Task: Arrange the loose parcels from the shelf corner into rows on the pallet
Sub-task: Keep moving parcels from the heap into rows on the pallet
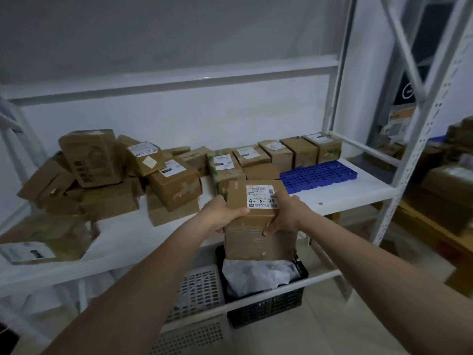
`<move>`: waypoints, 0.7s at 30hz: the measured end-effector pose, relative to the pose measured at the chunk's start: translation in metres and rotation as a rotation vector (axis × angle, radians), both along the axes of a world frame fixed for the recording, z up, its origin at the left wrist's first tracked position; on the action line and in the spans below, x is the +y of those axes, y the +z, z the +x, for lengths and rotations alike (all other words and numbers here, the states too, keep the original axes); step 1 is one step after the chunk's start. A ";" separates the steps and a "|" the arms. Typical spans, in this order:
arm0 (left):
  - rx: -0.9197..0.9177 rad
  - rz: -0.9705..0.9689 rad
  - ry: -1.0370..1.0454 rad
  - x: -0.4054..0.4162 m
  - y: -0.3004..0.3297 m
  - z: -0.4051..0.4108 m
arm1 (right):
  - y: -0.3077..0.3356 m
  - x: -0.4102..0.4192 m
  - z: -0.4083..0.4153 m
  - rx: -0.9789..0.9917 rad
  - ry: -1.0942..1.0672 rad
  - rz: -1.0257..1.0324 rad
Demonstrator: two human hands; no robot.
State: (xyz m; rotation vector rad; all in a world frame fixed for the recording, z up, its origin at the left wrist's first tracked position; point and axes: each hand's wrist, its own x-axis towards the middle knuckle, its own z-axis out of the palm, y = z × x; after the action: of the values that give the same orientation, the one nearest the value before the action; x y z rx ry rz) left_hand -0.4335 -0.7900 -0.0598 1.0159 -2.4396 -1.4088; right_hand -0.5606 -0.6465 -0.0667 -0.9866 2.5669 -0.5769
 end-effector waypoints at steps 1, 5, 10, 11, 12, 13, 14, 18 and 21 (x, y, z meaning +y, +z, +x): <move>0.003 -0.010 0.003 0.004 0.000 -0.011 | 0.001 0.005 -0.009 -0.003 -0.006 -0.005; -0.008 -0.045 -0.006 0.021 0.004 -0.059 | 0.006 0.028 -0.050 0.010 -0.049 -0.013; -0.004 -0.028 -0.047 0.052 0.004 -0.129 | 0.009 0.065 -0.109 0.042 -0.099 -0.009; -0.005 -0.030 -0.052 0.058 0.002 -0.143 | 0.009 0.073 -0.121 0.049 -0.111 -0.008; -0.006 -0.036 -0.052 0.065 0.000 -0.156 | 0.009 0.080 -0.133 0.057 -0.123 -0.007; -0.006 -0.041 -0.049 0.072 -0.002 -0.169 | 0.008 0.087 -0.145 0.064 -0.133 -0.006; -0.008 -0.044 -0.047 0.078 -0.004 -0.182 | 0.008 0.094 -0.156 0.067 -0.142 -0.010; -0.032 0.027 -0.035 0.101 -0.008 -0.227 | 0.004 0.117 -0.197 0.051 -0.181 -0.046; -0.019 0.156 -0.013 0.118 -0.011 -0.254 | 0.001 0.128 -0.222 0.035 -0.215 -0.060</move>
State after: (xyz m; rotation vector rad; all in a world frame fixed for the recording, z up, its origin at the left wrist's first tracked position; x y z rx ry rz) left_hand -0.6876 -0.6719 -0.0703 1.0507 -2.3843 -1.6221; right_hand -0.7831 -0.5189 -0.0657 -0.7494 2.7215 -0.7022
